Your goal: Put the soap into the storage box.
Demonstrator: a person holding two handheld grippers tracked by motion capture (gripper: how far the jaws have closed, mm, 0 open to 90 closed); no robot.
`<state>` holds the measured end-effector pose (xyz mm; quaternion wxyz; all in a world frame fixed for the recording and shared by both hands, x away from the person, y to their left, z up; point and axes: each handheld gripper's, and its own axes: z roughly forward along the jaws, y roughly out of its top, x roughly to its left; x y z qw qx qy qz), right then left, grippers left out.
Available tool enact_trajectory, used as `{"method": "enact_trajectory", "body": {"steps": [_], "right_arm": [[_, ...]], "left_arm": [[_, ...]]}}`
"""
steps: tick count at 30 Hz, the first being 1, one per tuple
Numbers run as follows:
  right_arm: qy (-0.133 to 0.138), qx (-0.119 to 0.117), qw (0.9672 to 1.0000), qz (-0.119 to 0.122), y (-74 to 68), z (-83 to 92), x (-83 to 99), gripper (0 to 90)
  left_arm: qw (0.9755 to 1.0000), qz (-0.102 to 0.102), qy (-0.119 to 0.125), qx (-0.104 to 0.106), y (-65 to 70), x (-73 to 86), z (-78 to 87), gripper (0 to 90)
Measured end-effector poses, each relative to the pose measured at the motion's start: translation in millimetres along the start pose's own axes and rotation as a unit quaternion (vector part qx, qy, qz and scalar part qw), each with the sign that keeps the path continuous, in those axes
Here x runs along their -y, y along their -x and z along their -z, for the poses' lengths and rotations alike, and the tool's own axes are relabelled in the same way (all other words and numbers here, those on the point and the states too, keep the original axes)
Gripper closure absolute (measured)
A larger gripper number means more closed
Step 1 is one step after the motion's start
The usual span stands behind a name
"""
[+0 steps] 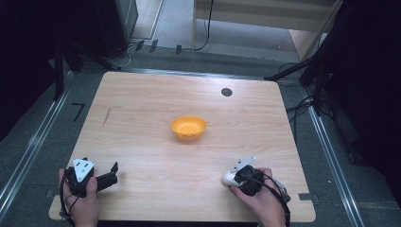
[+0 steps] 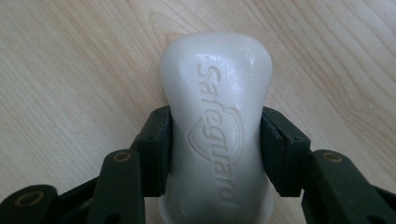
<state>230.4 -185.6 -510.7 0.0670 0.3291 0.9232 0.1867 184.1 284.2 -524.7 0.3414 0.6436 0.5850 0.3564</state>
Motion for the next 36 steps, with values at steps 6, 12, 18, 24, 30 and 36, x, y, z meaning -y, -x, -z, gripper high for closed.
{"method": "enact_trajectory", "body": {"steps": [6, 12, 18, 24, 30, 36], "right_arm": [[0.008, -0.012, 0.9998, 0.011, 5.0, 7.8, -7.7, 50.9], [0.006, -0.014, 0.9995, 0.027, 10.8, 17.4, -18.8, 50.9], [-0.003, -0.011, 0.9992, 0.039, 15.9, 21.8, -28.2, 50.9], [-0.002, -0.021, 0.9987, 0.046, 25.5, 25.0, -39.9, 50.9], [-0.003, -0.027, 0.997, 0.073, 33.0, 23.4, -52.0, 50.9], [0.001, -0.04, 0.9955, 0.086, 38.5, 23.4, -66.4, 50.9]], "left_arm": [[1.0, -0.001, -0.001, 0.001, 0.3, 0.0, 0.1, 0.3], [1.0, -0.001, 0.0, 0.001, 0.2, 0.1, 0.2, 0.3], [1.0, -0.002, 0.0, 0.001, 0.3, 0.0, 0.1, 0.2], [1.0, -0.001, 0.0, 0.001, 0.3, 0.0, 0.1, 0.3], [1.0, -0.002, 0.0, 0.002, 0.3, 0.1, 0.2, 0.3], [1.0, -0.001, 0.001, 0.002, 0.2, 0.1, 0.2, 0.3]]}}
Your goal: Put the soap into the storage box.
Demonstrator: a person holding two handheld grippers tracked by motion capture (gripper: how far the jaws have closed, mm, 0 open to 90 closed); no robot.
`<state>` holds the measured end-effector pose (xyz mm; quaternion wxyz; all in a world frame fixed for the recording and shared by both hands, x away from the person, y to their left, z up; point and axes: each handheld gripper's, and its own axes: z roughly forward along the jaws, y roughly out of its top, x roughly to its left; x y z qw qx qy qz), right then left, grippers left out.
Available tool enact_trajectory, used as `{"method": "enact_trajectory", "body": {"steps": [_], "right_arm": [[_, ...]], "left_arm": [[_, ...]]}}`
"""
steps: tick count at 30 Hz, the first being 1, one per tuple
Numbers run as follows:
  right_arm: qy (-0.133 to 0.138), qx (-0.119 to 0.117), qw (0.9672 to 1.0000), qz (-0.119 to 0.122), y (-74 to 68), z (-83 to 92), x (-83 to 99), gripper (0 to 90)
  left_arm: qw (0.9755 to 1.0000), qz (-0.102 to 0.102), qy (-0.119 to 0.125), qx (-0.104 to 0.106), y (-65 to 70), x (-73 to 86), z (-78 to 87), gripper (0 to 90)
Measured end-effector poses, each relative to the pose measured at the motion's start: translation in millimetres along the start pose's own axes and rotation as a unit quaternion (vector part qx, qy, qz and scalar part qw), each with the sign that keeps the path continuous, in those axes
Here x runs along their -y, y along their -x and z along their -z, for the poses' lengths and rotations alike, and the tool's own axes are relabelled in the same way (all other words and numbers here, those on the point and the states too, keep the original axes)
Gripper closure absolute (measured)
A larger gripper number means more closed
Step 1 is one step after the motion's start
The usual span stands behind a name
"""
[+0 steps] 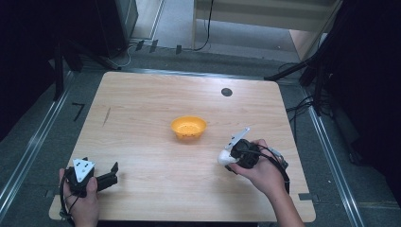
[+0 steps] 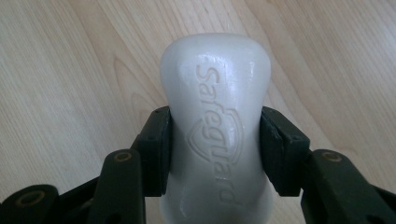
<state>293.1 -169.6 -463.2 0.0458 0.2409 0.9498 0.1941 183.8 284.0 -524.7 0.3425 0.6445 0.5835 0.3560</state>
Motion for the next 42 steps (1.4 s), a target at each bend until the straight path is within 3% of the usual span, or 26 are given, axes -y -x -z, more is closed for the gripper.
{"method": "enact_trajectory", "body": {"steps": [15, 42], "right_arm": [[-0.006, -0.009, 0.9995, 0.031, 15.0, -3.9, -30.9, 50.9], [0.008, -0.023, 0.9966, 0.078, 44.5, 1.1, -88.2, 50.9]], "left_arm": [[1.0, 0.001, 0.0, 0.002, -0.3, 0.0, 0.1, 0.3], [1.0, 0.003, 0.0, 0.005, -1.4, 0.0, 0.2, 0.3]]}}
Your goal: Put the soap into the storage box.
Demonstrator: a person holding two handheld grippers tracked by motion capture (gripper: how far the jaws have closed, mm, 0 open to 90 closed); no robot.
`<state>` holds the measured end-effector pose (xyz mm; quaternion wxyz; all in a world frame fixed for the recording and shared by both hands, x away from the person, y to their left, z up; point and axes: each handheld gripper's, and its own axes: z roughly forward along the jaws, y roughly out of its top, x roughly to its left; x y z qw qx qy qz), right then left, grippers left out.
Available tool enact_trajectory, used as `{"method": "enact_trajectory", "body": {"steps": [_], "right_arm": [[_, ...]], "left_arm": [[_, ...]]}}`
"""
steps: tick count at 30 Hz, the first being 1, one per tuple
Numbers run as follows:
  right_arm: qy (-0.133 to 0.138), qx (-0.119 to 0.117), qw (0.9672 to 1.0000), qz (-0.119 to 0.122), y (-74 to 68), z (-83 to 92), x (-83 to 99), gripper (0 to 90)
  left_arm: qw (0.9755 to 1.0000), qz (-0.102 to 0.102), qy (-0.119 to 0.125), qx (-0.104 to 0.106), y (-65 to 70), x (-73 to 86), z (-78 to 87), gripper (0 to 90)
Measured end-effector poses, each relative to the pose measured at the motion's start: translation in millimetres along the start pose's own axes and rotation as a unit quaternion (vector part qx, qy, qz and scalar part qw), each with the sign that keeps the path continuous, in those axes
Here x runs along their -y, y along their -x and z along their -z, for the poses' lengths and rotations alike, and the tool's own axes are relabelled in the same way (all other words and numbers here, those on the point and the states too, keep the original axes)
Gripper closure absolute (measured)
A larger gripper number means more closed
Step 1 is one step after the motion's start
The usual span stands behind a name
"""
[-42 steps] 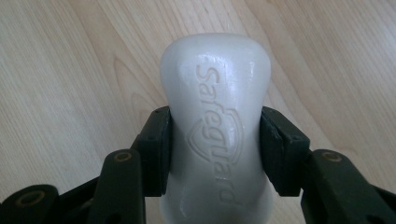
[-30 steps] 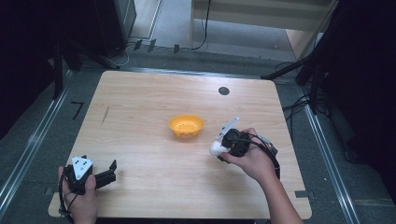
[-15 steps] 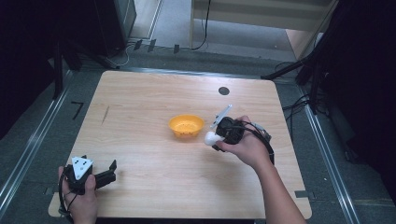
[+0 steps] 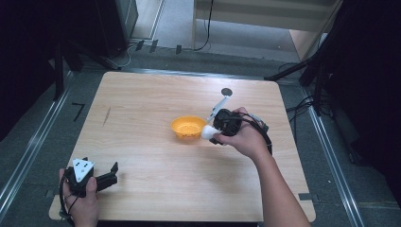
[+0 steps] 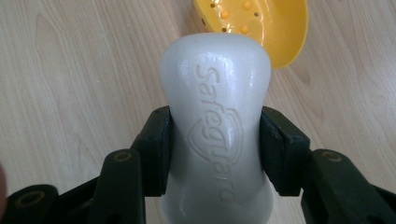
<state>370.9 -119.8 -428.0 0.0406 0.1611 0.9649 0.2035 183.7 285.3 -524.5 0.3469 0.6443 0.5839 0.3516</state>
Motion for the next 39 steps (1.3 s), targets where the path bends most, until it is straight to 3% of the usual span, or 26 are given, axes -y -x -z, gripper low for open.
{"method": "enact_trajectory", "body": {"steps": [24, 39], "right_arm": [[0.003, -0.005, 0.9993, 0.036, 17.6, -4.0, -41.7, 50.9], [0.005, -0.017, 0.9977, 0.065, 21.0, -20.9, -66.3, 50.8]], "left_arm": [[1.0, 0.003, -0.001, -0.003, -0.3, -0.1, 0.4, 0.3], [1.0, 0.007, 0.0, 0.0, -0.7, 0.0, -0.2, 0.3]]}}
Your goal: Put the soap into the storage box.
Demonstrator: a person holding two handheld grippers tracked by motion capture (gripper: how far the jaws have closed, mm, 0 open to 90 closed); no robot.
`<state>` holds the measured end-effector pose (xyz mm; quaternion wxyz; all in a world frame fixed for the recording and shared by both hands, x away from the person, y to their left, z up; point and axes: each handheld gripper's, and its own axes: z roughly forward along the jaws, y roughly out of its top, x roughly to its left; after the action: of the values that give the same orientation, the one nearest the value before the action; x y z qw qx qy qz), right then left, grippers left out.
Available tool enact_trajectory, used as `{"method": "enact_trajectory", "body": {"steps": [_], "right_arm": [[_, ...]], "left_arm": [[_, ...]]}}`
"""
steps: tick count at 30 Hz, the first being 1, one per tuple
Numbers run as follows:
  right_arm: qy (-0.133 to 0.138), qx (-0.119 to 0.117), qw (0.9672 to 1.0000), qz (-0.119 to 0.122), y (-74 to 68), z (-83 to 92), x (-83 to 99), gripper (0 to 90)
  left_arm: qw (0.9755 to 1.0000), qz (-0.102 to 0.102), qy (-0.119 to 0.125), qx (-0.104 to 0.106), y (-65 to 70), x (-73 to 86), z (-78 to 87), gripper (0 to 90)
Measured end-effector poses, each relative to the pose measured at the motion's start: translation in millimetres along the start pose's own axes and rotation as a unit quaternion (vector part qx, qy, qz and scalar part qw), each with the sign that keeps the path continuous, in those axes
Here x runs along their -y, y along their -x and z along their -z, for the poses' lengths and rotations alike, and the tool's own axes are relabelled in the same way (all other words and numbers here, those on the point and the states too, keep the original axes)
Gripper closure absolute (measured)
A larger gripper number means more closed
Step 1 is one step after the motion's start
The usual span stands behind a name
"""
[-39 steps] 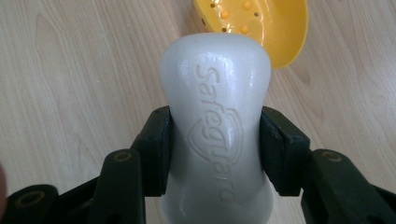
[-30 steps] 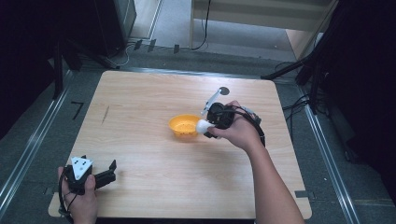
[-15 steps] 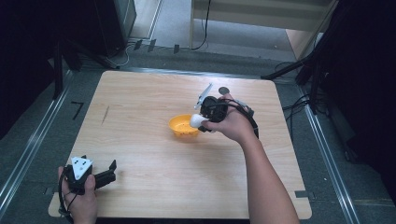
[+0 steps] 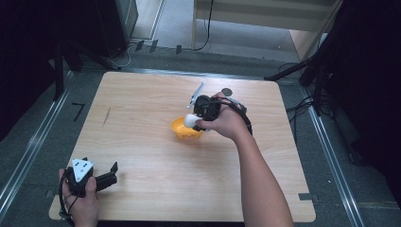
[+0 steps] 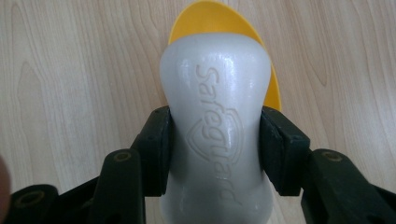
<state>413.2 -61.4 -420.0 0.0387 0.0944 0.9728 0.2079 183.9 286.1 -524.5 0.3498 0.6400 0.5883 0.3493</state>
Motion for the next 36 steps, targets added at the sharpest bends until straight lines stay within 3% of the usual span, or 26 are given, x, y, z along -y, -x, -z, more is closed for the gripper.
{"method": "enact_trajectory", "body": {"steps": [20, 36], "right_arm": [[-0.011, -0.011, 0.9995, 0.026, 3.9, -23.9, -14.8, 50.9], [-0.025, 0.002, 0.9971, 0.072, 6.2, -37.2, -26.6, 50.7]], "left_arm": [[1.0, 0.002, 0.0, 0.001, -0.8, -0.1, 0.1, 0.3], [1.0, 0.003, -0.001, 0.002, -1.1, -0.2, 0.2, 0.3]]}}
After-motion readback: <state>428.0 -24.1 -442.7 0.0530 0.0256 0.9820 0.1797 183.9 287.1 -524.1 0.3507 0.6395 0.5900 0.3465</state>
